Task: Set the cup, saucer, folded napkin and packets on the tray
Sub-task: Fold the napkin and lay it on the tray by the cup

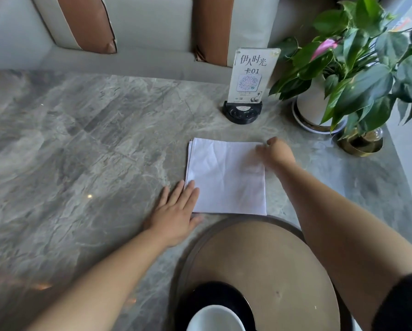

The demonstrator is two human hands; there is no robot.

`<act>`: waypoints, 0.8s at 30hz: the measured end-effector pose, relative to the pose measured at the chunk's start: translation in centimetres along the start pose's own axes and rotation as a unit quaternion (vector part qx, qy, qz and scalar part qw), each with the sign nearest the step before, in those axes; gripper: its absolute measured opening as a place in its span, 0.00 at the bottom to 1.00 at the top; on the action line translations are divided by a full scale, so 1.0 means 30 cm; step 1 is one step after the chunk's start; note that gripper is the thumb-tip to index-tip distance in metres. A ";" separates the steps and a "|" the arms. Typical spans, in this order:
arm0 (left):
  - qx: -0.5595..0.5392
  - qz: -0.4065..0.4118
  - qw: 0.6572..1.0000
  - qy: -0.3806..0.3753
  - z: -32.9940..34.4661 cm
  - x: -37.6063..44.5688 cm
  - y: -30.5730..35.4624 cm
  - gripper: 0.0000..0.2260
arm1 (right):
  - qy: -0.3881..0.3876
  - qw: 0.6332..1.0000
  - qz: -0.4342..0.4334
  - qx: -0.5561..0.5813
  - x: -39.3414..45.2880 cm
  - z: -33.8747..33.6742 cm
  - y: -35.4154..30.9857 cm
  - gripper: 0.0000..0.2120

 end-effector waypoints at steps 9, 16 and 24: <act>0.065 0.051 0.996 -0.042 -0.072 0.133 -0.071 0.37 | -0.120 0.953 0.153 0.231 -0.023 -0.069 0.092 0.08; 0.051 0.051 0.995 -0.075 -0.187 0.273 0.002 0.38 | -0.020 0.843 0.282 0.458 -0.213 -0.121 0.317 0.07; -0.128 0.178 0.975 0.037 -0.236 0.091 0.376 0.37 | 0.005 0.715 0.306 0.629 -0.413 -0.128 0.331 0.24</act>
Point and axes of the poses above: each hand's wrist, its own x-axis towards the middle knuckle, its own z-axis out of the palm, y = z × x, the point moved 5 cm from there along x, towards the middle knuckle
